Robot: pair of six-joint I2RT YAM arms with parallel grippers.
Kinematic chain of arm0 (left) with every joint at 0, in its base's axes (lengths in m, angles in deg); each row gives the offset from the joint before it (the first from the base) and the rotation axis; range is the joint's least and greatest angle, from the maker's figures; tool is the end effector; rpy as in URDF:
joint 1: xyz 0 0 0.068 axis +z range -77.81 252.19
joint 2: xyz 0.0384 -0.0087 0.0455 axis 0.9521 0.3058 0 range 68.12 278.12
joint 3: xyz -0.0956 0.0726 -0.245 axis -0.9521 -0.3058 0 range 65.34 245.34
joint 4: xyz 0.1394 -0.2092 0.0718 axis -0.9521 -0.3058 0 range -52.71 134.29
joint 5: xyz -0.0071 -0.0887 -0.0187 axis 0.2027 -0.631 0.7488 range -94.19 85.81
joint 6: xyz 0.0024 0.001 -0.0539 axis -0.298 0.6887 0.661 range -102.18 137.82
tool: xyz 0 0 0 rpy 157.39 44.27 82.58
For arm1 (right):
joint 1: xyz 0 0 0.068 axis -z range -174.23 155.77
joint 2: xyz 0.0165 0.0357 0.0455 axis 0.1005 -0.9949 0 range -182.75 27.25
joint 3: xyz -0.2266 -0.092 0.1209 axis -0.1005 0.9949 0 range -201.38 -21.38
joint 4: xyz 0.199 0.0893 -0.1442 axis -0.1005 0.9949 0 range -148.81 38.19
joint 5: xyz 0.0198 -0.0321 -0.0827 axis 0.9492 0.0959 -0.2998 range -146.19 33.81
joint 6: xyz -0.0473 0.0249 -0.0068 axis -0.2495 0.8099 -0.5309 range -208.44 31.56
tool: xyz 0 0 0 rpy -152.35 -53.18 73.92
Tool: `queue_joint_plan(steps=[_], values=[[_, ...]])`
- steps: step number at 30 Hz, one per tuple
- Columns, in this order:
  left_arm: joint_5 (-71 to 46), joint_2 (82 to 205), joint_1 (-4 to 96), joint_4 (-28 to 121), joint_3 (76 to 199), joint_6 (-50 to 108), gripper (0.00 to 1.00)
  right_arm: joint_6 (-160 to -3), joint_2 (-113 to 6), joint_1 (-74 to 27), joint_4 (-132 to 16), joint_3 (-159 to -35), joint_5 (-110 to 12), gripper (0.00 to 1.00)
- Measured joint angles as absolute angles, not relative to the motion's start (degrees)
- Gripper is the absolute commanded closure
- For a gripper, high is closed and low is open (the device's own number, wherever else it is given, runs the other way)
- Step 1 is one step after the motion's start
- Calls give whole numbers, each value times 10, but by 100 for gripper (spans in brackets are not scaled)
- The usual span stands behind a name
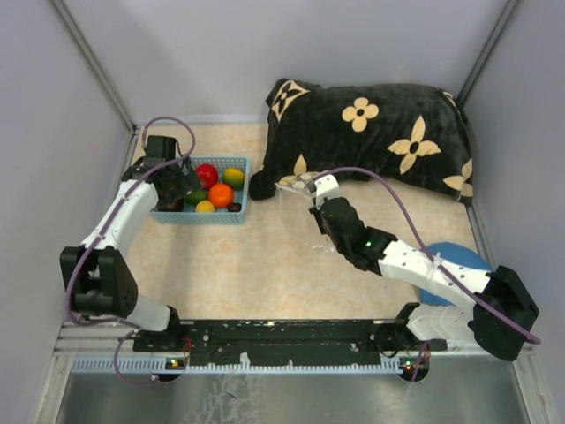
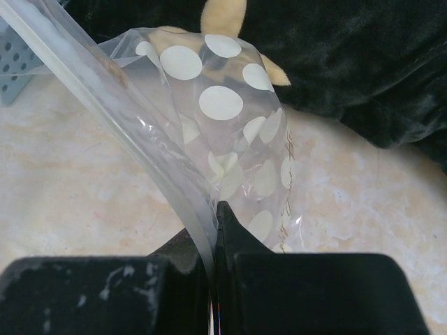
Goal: Place the food in the zip-top bag and seal the zipper
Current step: Pick up the fake fruit from the zipper food storage bag.
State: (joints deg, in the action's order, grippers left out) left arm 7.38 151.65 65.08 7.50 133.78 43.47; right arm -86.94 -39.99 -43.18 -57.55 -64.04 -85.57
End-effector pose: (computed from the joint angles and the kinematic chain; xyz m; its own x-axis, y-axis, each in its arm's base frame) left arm 0.3082 -0.0313 0.2843 -0.7031 -0.3396 -0.6247 -0.3394 0.9323 -0.1249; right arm 0.1840 0.1847 0.2639 -0.2958 -0.3049 -0.9053 -0.3595 0.9136 -0.1903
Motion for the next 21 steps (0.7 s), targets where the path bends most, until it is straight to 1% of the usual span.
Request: queue_joint_plan(steps=[4,13,21], values=[[91,1563,680,52,1379,402,2,-873,-400,-432,-585,-631,-852,100],[134,1695,698,-9,1463,336,4,-880,-400,-432,-599,-611,-839,100],[142,1743,724,-36,1500,310,4,-880,-400,-432,-610,-601,-824,100]])
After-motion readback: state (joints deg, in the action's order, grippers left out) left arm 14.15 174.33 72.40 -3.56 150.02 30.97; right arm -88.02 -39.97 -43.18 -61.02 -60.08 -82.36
